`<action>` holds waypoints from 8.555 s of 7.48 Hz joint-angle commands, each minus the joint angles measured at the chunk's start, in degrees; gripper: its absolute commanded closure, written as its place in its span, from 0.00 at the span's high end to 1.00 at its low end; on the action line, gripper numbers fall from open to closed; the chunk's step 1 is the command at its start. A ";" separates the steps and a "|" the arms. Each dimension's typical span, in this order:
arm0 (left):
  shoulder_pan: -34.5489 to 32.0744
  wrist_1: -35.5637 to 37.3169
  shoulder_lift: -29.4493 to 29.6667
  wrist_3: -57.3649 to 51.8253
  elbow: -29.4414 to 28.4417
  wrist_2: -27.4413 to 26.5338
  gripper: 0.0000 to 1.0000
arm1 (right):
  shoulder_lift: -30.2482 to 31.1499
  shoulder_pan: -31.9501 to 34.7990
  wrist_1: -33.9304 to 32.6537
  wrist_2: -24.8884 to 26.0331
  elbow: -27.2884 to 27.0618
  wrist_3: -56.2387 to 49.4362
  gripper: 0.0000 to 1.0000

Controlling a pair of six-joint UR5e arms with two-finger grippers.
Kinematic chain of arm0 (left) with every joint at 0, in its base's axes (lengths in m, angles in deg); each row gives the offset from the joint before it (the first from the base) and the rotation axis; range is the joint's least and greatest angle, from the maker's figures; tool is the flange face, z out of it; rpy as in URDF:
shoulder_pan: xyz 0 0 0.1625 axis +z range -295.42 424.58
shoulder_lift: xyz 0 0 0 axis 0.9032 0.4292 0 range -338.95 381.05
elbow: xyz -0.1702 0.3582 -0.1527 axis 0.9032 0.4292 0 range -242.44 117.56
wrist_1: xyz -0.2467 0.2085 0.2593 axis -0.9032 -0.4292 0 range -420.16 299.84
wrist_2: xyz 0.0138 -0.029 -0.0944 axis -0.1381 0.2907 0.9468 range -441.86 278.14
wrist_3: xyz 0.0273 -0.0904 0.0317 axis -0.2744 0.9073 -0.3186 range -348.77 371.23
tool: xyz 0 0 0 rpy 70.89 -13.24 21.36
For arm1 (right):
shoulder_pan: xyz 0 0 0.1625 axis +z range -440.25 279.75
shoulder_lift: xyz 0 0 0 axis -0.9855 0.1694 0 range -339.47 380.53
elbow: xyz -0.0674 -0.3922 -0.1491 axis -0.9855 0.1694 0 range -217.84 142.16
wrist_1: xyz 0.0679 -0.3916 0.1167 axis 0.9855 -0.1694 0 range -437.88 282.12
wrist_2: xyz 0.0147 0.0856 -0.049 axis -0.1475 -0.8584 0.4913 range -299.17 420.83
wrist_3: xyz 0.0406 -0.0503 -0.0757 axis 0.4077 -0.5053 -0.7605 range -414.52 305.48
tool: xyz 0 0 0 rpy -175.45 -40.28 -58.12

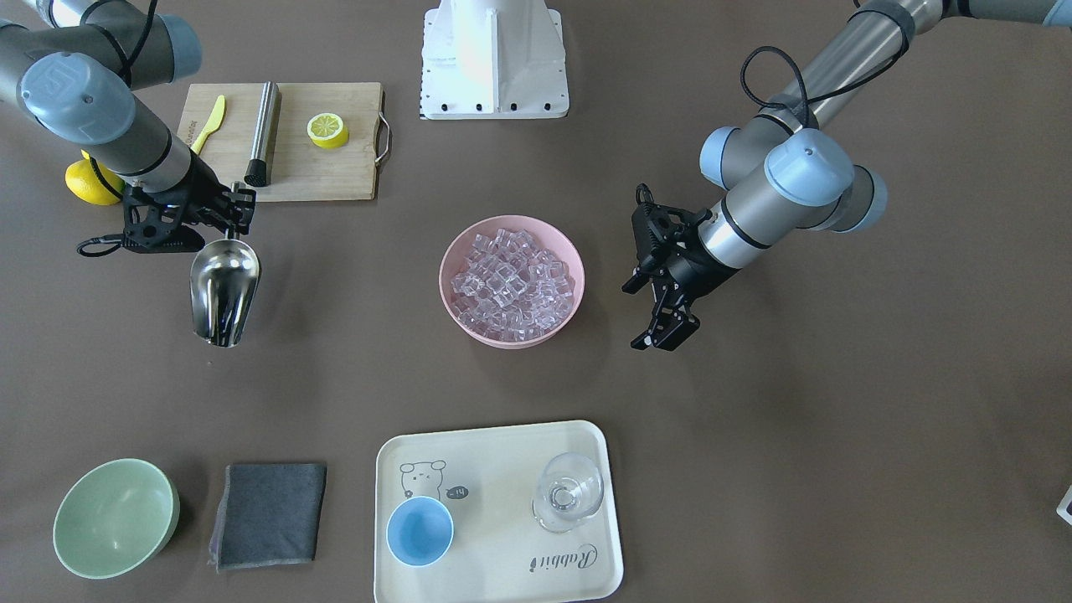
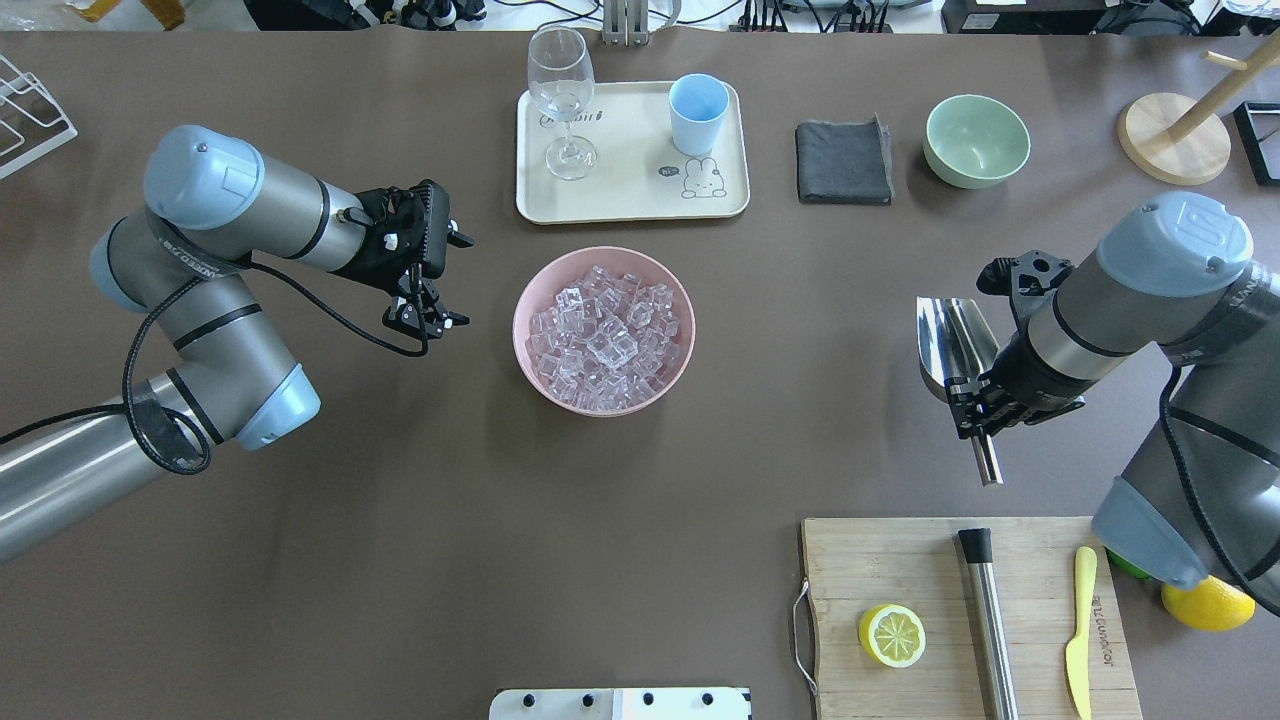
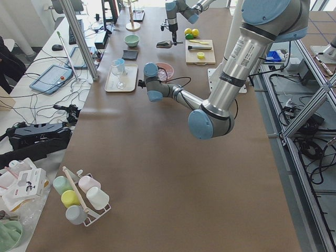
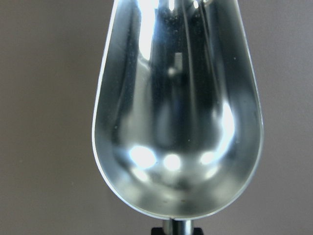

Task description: Put ice in cup with scoop

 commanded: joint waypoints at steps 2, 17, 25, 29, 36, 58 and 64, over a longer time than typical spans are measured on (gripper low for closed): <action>1.16 -3.88 0.23 4.60 -1.80 2.60 0.97 | -1.76 0.35 -27.31 9.64 -17.22 -21.02 0.00; 3.97 -9.26 2.08 7.02 -4.17 2.34 0.97 | -39.17 4.94 -61.24 14.43 3.27 -91.74 0.00; 4.06 -9.43 2.08 6.93 -4.17 2.26 0.97 | -56.50 -1.76 -70.13 19.53 25.27 -92.27 0.00; 4.06 -9.43 2.08 6.93 -4.17 2.17 0.97 | -58.72 -3.77 -70.31 19.45 30.23 -90.95 0.00; 4.06 -10.48 1.99 6.93 -4.08 2.08 0.97 | -61.09 -7.47 -70.14 20.24 36.11 -84.45 0.00; 4.24 -12.59 1.73 6.93 -4.26 0.67 0.97 | -67.68 -8.53 -69.70 21.29 48.94 -82.69 0.00; 4.24 -12.59 1.73 6.93 -4.26 0.59 0.97 | -71.99 -8.61 -64.43 21.03 56.50 -81.37 0.00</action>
